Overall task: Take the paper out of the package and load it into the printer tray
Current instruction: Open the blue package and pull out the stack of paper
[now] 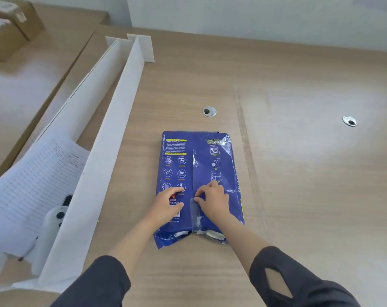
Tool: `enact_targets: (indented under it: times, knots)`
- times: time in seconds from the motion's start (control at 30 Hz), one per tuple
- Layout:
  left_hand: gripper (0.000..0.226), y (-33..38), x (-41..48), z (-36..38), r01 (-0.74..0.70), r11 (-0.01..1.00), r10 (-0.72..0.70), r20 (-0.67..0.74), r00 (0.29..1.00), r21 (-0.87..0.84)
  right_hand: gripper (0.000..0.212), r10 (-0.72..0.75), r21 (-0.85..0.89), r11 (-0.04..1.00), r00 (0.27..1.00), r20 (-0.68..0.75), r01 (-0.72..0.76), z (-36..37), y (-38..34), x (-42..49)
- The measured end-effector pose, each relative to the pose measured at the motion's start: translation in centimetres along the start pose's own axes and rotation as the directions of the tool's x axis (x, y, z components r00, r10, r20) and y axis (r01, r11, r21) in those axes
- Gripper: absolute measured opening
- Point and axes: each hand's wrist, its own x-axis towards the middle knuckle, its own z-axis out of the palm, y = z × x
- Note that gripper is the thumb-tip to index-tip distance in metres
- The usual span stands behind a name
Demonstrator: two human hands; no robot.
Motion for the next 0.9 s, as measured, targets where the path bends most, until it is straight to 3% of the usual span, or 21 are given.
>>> enact_targets:
  times: [0.37, 0.53, 0.6, 0.7, 0.77, 0.9]
  knots:
    - [0.040, -0.2, -0.1, 0.2, -0.060, 0.992, 0.059, 0.013, 0.998, 0.110, 0.032, 0.021, 0.023, 1.000, 0.995, -0.100, -0.019, 1.0, 0.1, -1.0]
    - [0.037, -0.1, 0.2, 0.5, -0.069, 0.986, 0.074, -0.023, 0.997, 0.154, 0.029, 0.002, -0.078, 0.997, 0.988, -0.154, -0.014, 1.9, 0.1, -0.6]
    - [0.036, 0.1, 0.3, 0.7, -0.062, 0.983, 0.069, -0.035, 0.997, 0.172, 0.013, 0.023, -0.053, 0.998, 0.974, -0.224, -0.036, 1.5, -0.8, -0.6]
    - [0.039, 0.4, 0.5, 0.9, -0.063, 0.980, 0.071, -0.037, 0.997, 0.189, 0.016, 0.021, -0.170, 0.984, 0.979, -0.202, -0.056, 1.9, -1.2, -0.2]
    - [0.041, 0.5, 0.6, 0.9, -0.064, 0.978, 0.069, -0.019, 0.997, 0.201, 0.017, -0.048, -0.156, 0.988, 0.948, -0.314, -0.002, 2.4, -0.5, 0.0]
    - [0.046, 0.5, 1.1, 0.7, -0.059, 0.960, 0.051, 0.036, 0.998, 0.275, 0.035, -0.126, -0.106, 0.989, 0.971, -0.203, 0.107, 2.4, 1.3, 0.0]
